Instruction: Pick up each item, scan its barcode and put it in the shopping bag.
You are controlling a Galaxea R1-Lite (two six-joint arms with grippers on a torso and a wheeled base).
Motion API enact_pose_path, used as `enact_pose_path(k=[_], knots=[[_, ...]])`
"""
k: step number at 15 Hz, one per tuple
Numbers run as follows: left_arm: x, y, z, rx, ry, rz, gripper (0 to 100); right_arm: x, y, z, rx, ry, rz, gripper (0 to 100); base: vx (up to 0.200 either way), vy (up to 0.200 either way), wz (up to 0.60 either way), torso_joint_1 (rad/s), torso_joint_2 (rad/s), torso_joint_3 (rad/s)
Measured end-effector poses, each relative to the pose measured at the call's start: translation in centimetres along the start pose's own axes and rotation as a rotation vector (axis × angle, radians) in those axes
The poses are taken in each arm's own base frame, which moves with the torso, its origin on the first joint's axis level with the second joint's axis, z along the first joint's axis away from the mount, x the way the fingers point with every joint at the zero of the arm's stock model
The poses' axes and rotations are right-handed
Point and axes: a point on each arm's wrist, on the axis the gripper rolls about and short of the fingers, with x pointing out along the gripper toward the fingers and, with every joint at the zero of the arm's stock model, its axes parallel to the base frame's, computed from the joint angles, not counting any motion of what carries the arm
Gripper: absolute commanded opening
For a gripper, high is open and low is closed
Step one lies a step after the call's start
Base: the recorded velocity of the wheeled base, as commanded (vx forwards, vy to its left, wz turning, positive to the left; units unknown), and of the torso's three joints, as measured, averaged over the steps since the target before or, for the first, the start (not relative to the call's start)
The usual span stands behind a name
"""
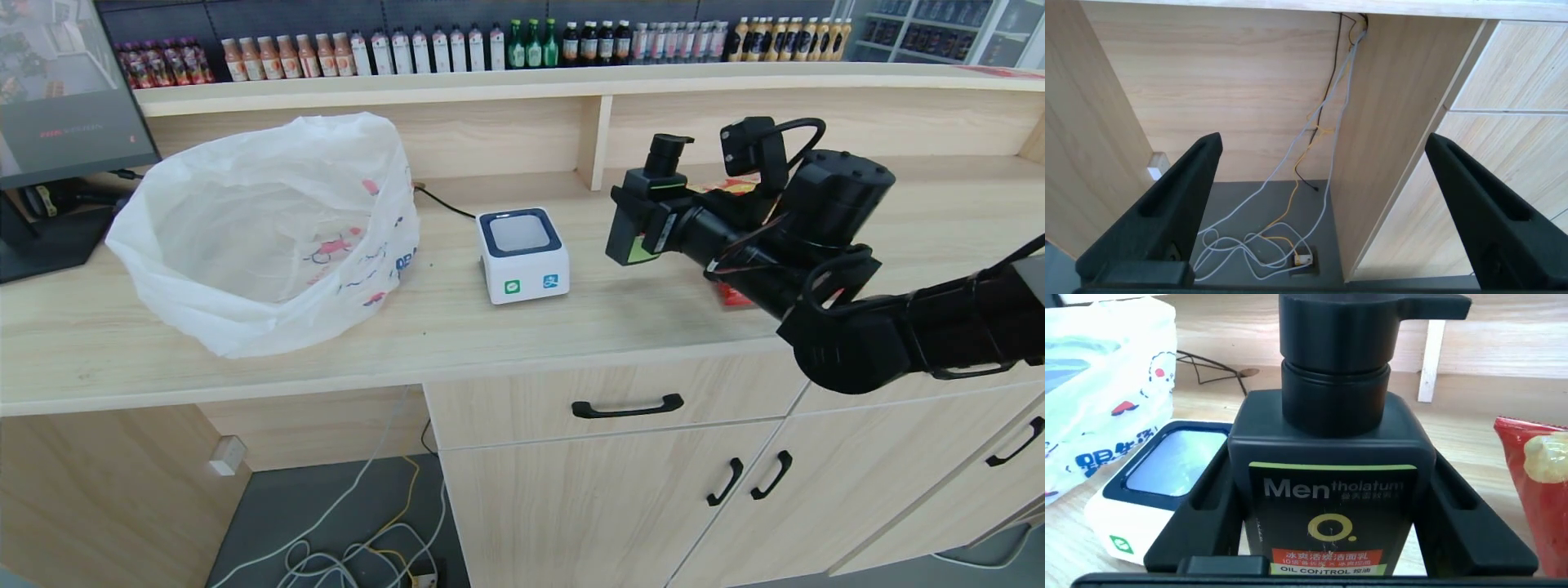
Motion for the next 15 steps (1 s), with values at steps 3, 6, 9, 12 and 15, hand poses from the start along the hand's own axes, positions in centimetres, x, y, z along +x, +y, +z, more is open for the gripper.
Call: enact_pose_path(k=[3,6,9,12,15], knots=[[0.0,0.0,0.0,0.0,0.0,0.0,100,-2.1,0.2,0.4,0.006,0.027,-0.002,0,0.0,0.0,0.0,0.0,0.0,0.0],[0.0,0.0,0.0,0.0,0.0,0.0,100,-3.7,0.7,1.1,0.01,-0.004,0.119,0,0.0,0.0,0.0,0.0,0.0,0.0],[0.0,0.0,0.0,0.0,0.0,0.0,100,-3.7,-1.0,2.3,-0.016,-0.034,0.327,0,0.0,0.0,0.0,0.0,0.0,0.0],[0.0,0.0,0.0,0.0,0.0,0.0,100,-3.6,-1.9,3.6,0.055,-0.032,0.528,0,0.0,0.0,0.0,0.0,0.0,0.0],[0.0,0.0,0.0,0.0,0.0,0.0,100,-3.7,-2.1,4.6,0.121,-0.029,0.593,0,0.0,0.0,0.0,0.0,0.0,0.0]])
